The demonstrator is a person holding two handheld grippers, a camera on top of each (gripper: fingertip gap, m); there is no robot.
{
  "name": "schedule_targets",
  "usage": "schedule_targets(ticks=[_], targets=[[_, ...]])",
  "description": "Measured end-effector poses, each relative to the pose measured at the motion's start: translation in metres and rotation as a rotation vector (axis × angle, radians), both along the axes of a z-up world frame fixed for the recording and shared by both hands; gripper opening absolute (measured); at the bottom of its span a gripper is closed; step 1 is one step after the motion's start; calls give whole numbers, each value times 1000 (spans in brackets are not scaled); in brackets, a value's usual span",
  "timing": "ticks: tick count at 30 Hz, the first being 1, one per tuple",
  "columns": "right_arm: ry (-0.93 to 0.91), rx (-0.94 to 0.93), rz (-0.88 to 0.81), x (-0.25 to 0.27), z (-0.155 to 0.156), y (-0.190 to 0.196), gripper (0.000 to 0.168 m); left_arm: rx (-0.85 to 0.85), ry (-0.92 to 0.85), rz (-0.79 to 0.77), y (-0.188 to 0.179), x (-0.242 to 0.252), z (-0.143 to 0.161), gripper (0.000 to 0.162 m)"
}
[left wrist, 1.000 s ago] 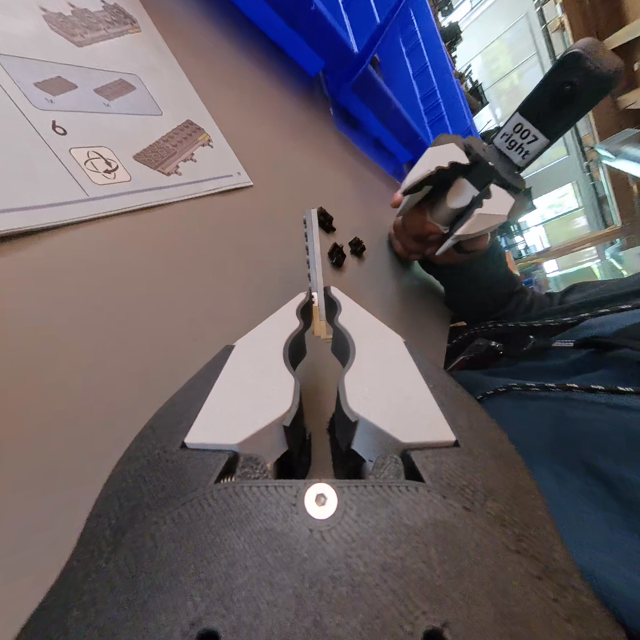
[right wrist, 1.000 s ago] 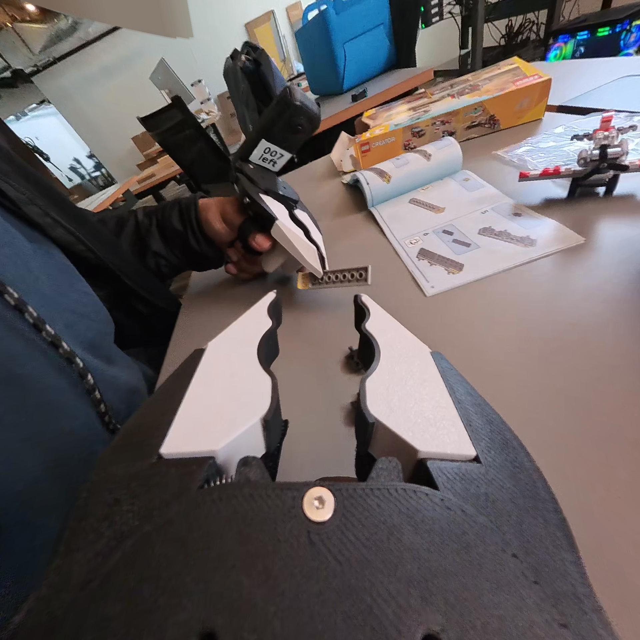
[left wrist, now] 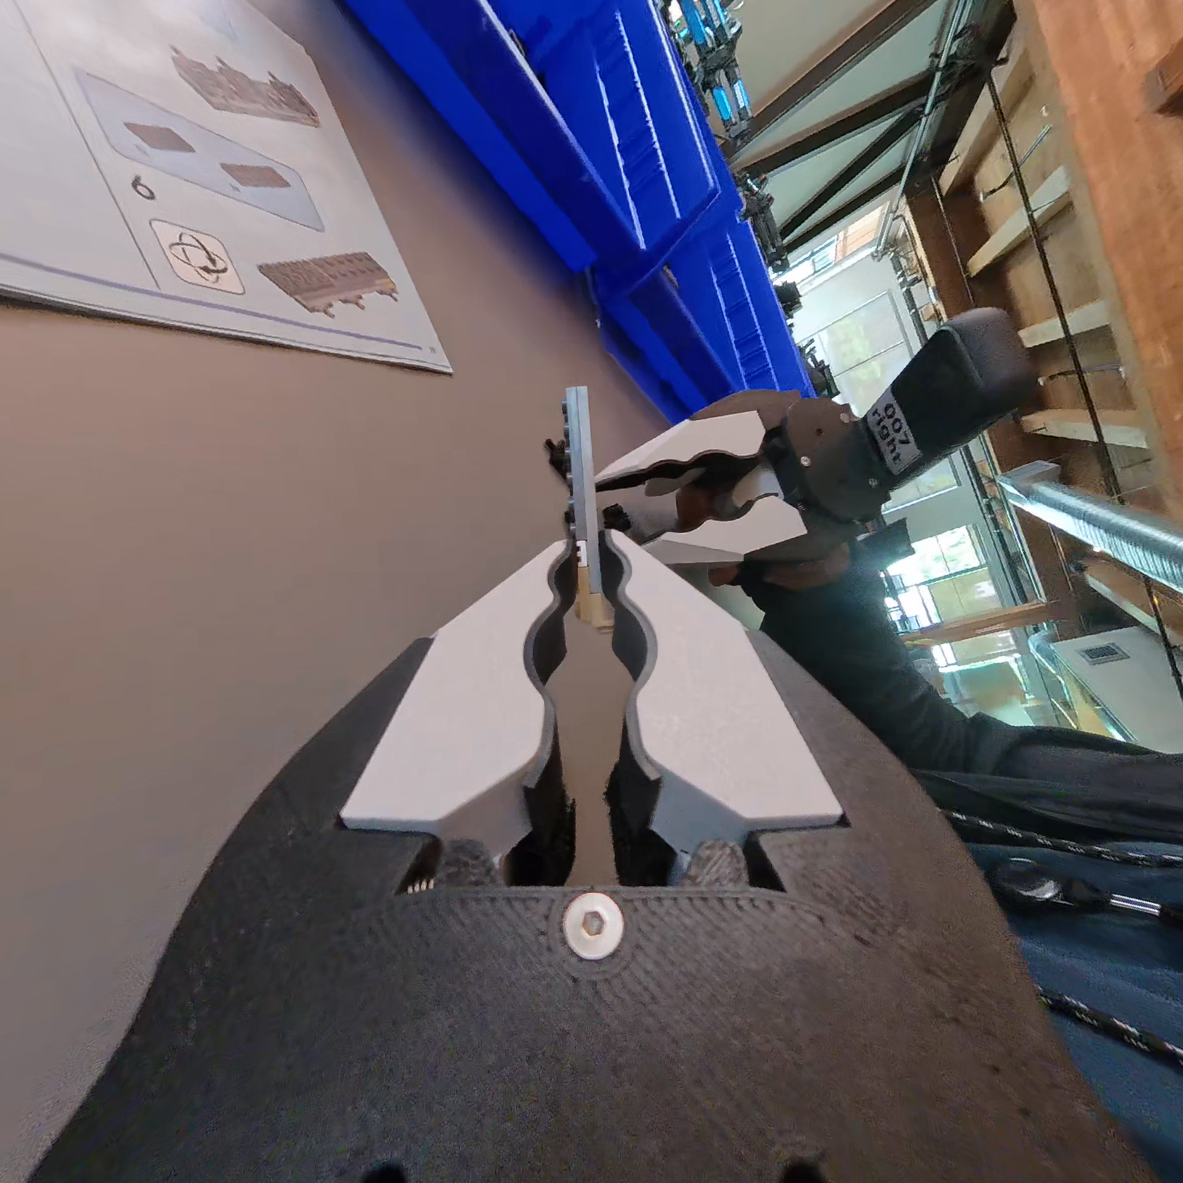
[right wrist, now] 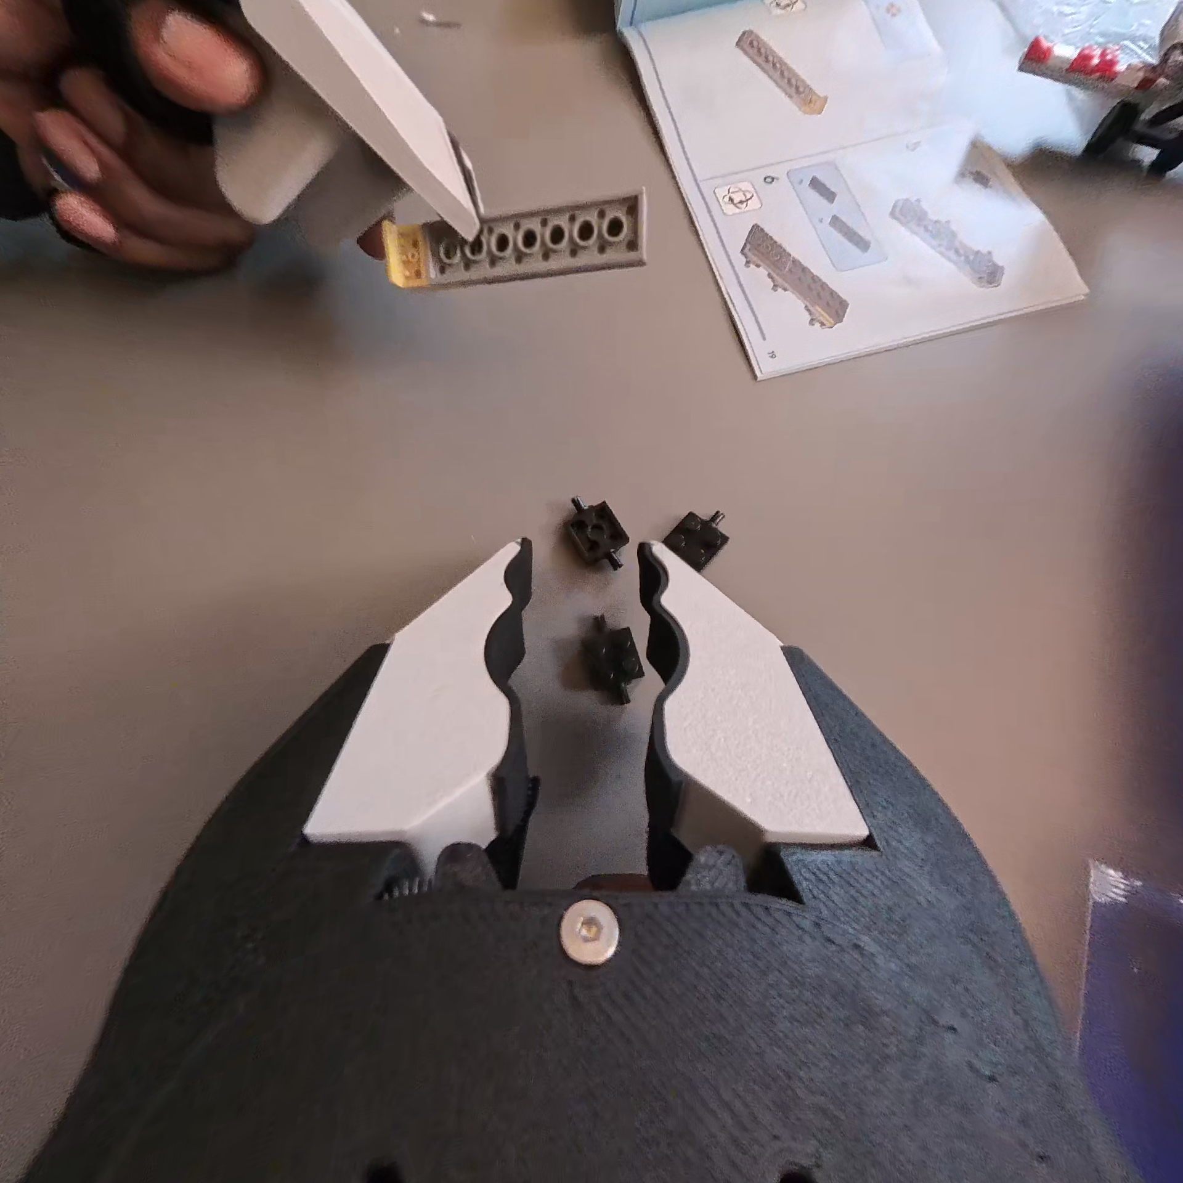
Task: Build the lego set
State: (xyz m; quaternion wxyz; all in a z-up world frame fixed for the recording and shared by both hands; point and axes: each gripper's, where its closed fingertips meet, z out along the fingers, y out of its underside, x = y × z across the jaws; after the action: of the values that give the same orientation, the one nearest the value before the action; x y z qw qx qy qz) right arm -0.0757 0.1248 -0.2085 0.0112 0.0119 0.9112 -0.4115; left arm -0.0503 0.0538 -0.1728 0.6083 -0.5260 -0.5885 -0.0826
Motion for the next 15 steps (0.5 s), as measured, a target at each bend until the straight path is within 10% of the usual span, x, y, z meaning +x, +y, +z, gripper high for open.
schedule_targets(ticks=[15], targets=[[-12, -307, -1, 20, 66, -23, 36, 447, 56, 65, 20, -5, 41, 6]])
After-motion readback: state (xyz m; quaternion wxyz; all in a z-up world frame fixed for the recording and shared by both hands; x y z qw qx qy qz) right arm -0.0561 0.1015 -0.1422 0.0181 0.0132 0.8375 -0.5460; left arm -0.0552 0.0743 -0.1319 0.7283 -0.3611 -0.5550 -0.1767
